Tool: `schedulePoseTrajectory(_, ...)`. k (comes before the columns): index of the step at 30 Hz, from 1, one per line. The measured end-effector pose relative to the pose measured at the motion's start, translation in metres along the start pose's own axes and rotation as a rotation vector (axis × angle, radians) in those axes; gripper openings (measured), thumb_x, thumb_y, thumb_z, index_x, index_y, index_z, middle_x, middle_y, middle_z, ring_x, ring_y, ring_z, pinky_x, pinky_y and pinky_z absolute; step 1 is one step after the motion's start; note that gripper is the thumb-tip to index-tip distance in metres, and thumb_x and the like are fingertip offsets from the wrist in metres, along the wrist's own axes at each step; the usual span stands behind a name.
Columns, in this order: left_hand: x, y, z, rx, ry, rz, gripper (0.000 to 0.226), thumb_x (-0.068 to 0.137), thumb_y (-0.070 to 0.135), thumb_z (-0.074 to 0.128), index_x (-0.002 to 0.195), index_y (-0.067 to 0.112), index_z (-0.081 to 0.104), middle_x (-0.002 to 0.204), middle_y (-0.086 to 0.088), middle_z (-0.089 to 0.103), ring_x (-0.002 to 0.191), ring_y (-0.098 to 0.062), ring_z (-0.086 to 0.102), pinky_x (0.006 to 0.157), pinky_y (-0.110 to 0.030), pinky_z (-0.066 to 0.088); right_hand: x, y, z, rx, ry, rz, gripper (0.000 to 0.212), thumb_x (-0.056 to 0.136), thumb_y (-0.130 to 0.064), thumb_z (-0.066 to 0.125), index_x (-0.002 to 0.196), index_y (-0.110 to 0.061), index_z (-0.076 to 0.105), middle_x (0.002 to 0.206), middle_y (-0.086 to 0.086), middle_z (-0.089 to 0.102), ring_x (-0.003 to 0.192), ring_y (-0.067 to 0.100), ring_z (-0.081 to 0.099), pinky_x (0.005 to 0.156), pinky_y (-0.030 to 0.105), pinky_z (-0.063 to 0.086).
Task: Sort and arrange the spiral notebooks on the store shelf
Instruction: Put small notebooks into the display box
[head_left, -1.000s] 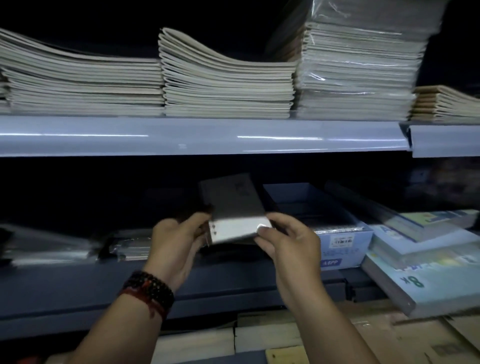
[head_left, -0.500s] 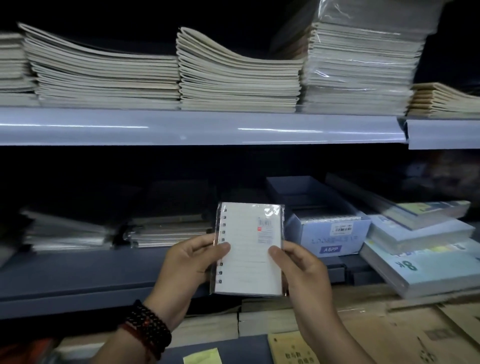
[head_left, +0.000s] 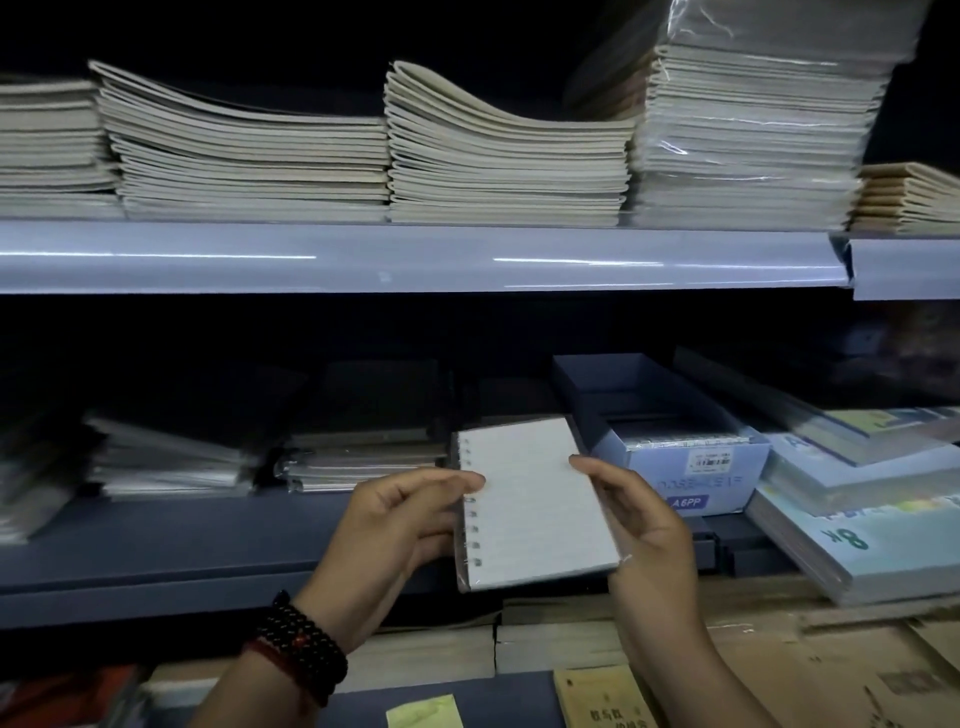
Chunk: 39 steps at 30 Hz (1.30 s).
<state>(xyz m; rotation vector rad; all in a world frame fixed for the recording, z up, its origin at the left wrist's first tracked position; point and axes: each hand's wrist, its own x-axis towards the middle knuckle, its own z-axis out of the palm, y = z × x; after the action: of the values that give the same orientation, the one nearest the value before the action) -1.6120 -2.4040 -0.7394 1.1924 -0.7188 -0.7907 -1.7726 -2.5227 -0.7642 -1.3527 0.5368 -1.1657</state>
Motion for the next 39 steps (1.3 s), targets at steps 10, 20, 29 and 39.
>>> schedulePoseTrajectory(10, 0.009, -0.006, 0.003, -0.269, 0.114, 0.013, 0.073, 0.078, -0.007, 0.073, 0.136, 0.028, 0.048, 0.113, -0.018, 0.074, 0.100, -0.033, 0.073, 0.070, -0.038, 0.062, -0.008, -0.002, 0.015, 0.211, -0.329, 0.287, 0.037, 0.097, -0.034, 0.052, 0.126, -0.012, 0.059, 0.107, 0.018, 0.073, 0.070, 0.040, 0.067, 0.048, 0.035, 0.056)
schedulePoseTrajectory(20, 0.011, -0.004, -0.005, -0.293, 0.120, -0.106, 0.023, 0.088, 0.006, 0.069, 0.108, -0.006, 0.067, 0.109, -0.024, 0.071, 0.098, -0.039, 0.073, 0.077, -0.042, 0.063, 0.002, -0.007, 0.005, 0.133, 0.145, 0.065, 0.033, 0.092, -0.008, 0.067, 0.124, -0.017, 0.066, 0.087, 0.006, 0.072, 0.069, 0.030, 0.071, 0.064, 0.033, 0.061)
schedulePoseTrajectory(29, 0.018, 0.002, 0.020, -0.224, 0.188, 0.039, 0.027, 0.078, 0.006, 0.075, 0.101, -0.007, 0.074, 0.094, -0.024, 0.074, 0.091, -0.033, 0.075, 0.076, -0.035, 0.063, 0.017, -0.032, -0.015, -0.041, 0.192, 0.021, 0.014, 0.093, -0.013, 0.068, 0.106, -0.018, 0.072, 0.084, 0.007, 0.076, 0.073, 0.018, 0.074, 0.067, 0.020, 0.058)
schedulePoseTrajectory(39, 0.119, 0.016, 0.120, -0.079, 0.162, -0.038, 0.014, 0.094, -0.003, 0.063, 0.082, 0.001, 0.067, 0.080, -0.010, 0.070, 0.069, -0.020, 0.068, 0.071, -0.037, 0.063, 0.137, -0.068, -0.104, -0.489, 0.205, 0.197, 0.025, 0.090, -0.015, 0.072, 0.072, -0.004, 0.059, 0.059, 0.010, 0.055, 0.047, 0.018, 0.048, 0.046, 0.028, 0.036)
